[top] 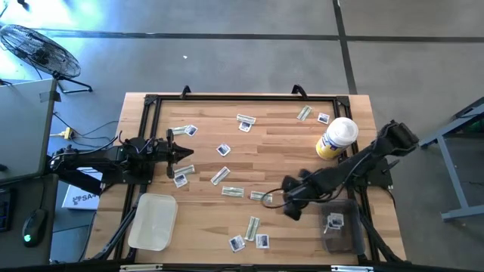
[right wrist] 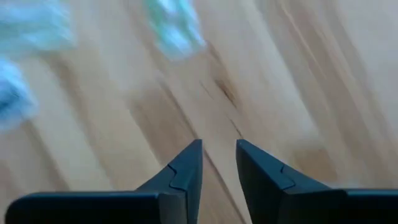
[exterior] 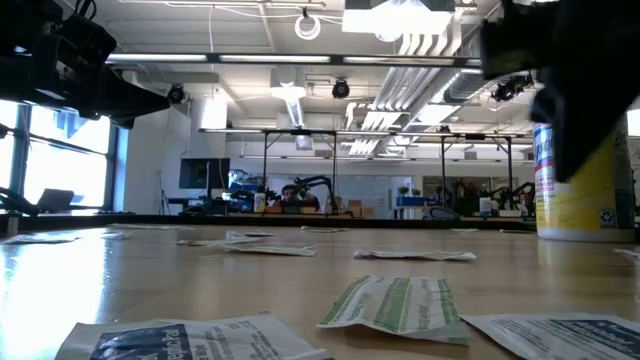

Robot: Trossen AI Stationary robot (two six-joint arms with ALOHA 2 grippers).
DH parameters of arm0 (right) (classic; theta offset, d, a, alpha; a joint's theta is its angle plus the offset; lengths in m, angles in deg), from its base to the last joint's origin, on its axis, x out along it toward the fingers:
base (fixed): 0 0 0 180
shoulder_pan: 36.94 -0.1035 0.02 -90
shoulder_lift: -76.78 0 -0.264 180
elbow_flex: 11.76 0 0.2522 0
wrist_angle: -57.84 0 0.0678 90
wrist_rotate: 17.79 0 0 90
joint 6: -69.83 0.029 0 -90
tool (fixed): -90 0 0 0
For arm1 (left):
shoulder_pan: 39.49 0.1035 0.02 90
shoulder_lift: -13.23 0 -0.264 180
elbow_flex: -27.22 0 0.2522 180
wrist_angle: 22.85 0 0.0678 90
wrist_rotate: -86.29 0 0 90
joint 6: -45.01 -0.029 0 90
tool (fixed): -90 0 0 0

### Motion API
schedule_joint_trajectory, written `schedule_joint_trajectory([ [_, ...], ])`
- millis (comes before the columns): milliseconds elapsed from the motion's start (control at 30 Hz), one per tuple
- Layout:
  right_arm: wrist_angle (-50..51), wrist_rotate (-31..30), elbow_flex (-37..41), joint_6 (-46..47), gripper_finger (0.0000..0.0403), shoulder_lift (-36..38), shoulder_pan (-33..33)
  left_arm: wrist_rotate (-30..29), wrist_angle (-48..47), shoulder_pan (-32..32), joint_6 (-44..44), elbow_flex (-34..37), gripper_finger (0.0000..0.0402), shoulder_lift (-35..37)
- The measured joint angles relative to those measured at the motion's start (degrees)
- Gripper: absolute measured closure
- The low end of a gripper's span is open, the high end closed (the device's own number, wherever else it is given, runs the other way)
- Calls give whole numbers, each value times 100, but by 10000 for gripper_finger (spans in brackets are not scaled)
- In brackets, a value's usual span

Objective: Pick & Place First Aid Supplies
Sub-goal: Put the blue alcohol pad into the black bin

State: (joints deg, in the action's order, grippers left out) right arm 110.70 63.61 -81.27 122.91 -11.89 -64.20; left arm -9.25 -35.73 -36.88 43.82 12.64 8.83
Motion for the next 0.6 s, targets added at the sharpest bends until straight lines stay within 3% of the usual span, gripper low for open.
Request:
schedule_joint_trajectory([
  [233,-3056,433,-57,-1457,315,-1091,95,0,0,0,0,0,390,-2],
  [600,-3103,362,-886,-2235,315,-2072,-684,0,1,0,0,1,390,-1],
])
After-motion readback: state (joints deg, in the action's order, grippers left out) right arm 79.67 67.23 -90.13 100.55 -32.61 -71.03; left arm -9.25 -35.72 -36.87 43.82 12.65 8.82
